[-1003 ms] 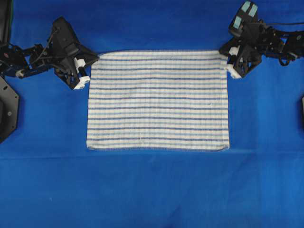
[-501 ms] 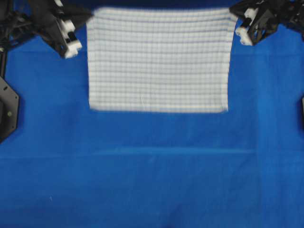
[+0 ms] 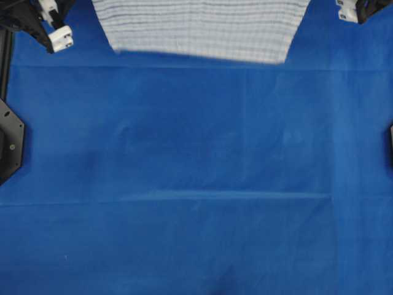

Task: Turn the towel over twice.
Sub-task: 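Lift the far corners with both grippers and pull them away, then swing the held edge back and lay it at the near side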

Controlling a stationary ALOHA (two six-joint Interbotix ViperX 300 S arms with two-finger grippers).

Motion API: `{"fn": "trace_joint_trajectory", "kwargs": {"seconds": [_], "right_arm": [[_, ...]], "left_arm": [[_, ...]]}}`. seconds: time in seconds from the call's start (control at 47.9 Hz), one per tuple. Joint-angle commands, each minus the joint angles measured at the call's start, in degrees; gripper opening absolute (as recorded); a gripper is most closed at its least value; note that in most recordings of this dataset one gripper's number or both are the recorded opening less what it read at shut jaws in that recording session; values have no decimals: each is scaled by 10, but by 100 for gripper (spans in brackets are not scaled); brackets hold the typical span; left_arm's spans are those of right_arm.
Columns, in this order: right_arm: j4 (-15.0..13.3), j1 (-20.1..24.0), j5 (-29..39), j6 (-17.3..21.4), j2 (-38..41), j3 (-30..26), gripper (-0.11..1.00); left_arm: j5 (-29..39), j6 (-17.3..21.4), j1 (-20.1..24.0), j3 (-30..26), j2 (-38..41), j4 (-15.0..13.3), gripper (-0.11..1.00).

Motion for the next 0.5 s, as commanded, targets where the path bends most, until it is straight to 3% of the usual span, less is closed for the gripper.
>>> {"fn": "trace_joint_trajectory", "kwargs": {"seconds": [0.0, 0.272, 0.48], "right_arm": [[-5, 0, 10, -1, -11, -18, 3], [-8, 12, 44, 1, -11, -25, 3], [4, 83, 113, 33, 2, -4, 3]], "left_arm": [[-3, -1, 2, -12, -7, -2, 4], [-6, -2, -11, -11, 4, -2, 4], [-13, -4, -43, 24, 40, -2, 4]]}}
